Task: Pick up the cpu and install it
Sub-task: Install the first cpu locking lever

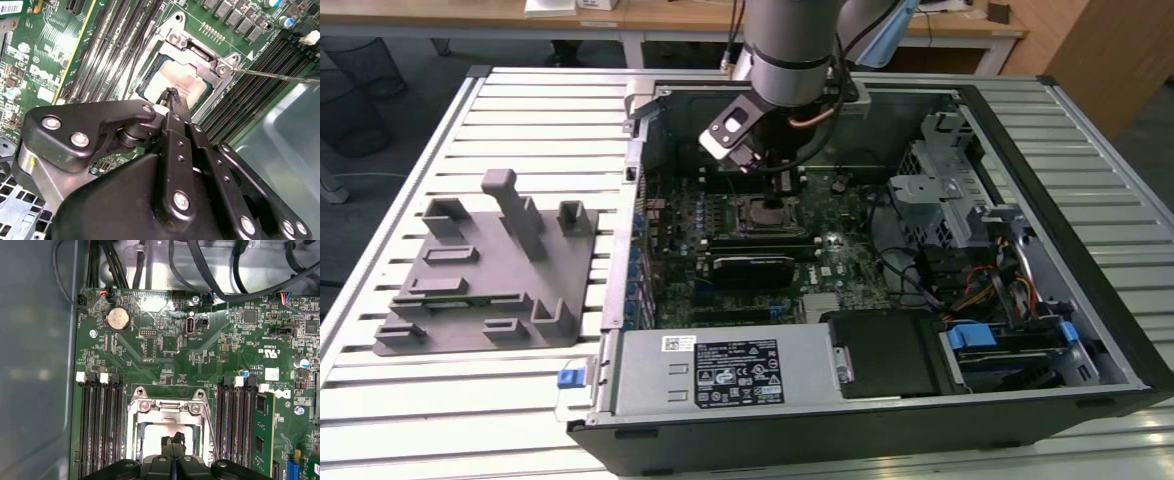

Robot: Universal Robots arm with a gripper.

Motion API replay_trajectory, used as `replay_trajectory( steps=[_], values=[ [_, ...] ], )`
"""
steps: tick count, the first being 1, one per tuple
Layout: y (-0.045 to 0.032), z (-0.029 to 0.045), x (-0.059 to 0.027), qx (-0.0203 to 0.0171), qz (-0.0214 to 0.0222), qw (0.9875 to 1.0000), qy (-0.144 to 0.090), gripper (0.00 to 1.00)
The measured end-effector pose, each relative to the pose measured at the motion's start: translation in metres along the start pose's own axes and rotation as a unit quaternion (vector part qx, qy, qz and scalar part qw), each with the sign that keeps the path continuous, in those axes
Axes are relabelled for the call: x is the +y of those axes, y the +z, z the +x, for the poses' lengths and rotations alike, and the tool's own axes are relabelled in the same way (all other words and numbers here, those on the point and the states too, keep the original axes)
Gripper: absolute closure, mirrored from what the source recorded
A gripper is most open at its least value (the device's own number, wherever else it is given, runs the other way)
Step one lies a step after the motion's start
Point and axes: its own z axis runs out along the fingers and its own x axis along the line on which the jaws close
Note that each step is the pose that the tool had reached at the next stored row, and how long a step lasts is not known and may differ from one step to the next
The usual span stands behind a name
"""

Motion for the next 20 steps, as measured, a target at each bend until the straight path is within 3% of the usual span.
replay_trajectory(
  steps=[14, 20],
  values=[
    [-0.0038, 0.0, 0.0008, -0.0014, 0.0001, 1.0, 0.0, 0.89],
    [-0.0237, 0.0003, 0.001, -0.0014, 0.0, 1.0, 0.0, 0.89]
  ],
)
